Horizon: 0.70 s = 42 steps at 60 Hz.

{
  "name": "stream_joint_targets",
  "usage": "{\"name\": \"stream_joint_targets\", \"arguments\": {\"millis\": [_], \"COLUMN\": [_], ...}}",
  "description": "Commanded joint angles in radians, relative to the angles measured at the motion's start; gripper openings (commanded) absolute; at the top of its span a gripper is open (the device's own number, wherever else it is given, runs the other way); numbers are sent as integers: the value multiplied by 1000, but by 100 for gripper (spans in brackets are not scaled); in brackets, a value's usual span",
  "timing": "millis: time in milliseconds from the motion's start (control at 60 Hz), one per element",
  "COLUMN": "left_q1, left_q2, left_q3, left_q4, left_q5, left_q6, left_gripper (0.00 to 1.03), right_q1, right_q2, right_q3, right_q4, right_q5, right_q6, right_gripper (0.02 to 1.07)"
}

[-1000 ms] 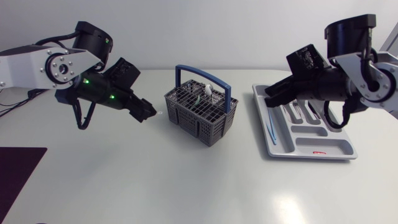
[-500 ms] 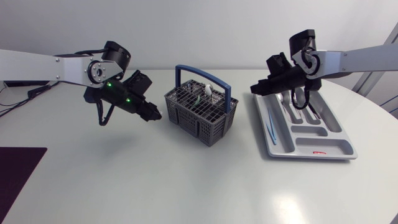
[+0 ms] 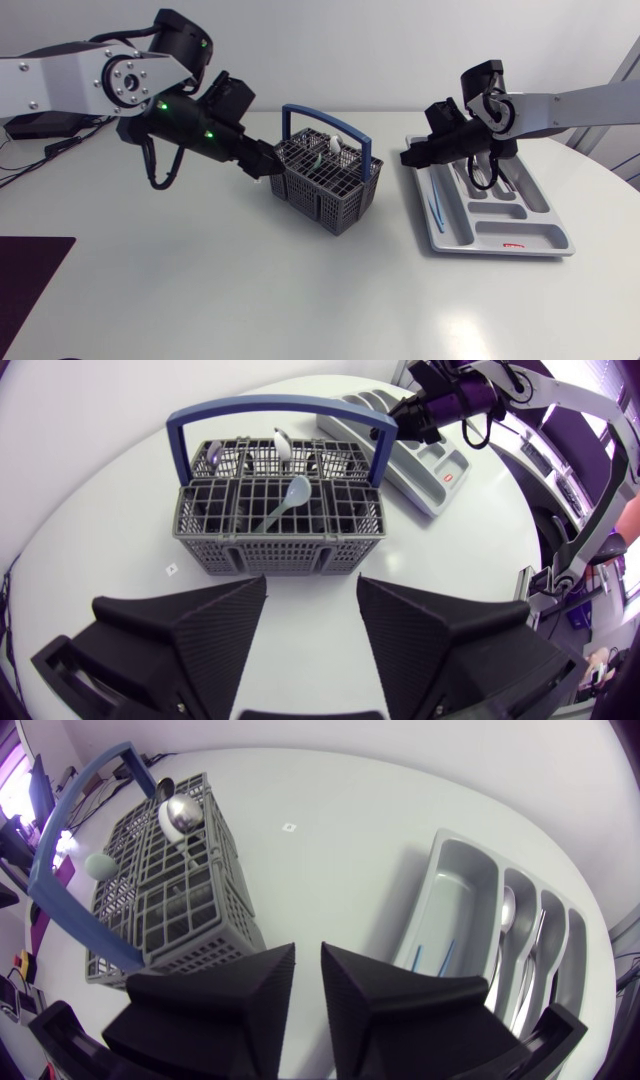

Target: Unload the cutlery basket into the drawer organizer.

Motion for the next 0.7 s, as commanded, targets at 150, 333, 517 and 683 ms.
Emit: {"name": "stream_joint_targets", "arguments": {"millis": [150, 333, 517, 683], "left_q1": [-196, -221, -248, -267], "left_q2": [60, 190, 274, 334], "left_q3": [49, 135, 206, 276], "left_q4": [63, 66, 69, 69], "left_q5": [-295, -359, -428, -485], "left_q6": [-136, -211, -260, -284], "left_gripper": [78, 78, 78, 77], "right_q1": [44, 62, 49, 33], "right_q2": [-147, -214, -263, -303], "right_q3": [-102, -169, -218, -243], "right_q4": [10, 16, 21, 19], "right_q5": [20, 32, 32, 32], "right_q6": [-7, -7, -11, -22], "right_gripper": [65, 65, 65, 65]}}
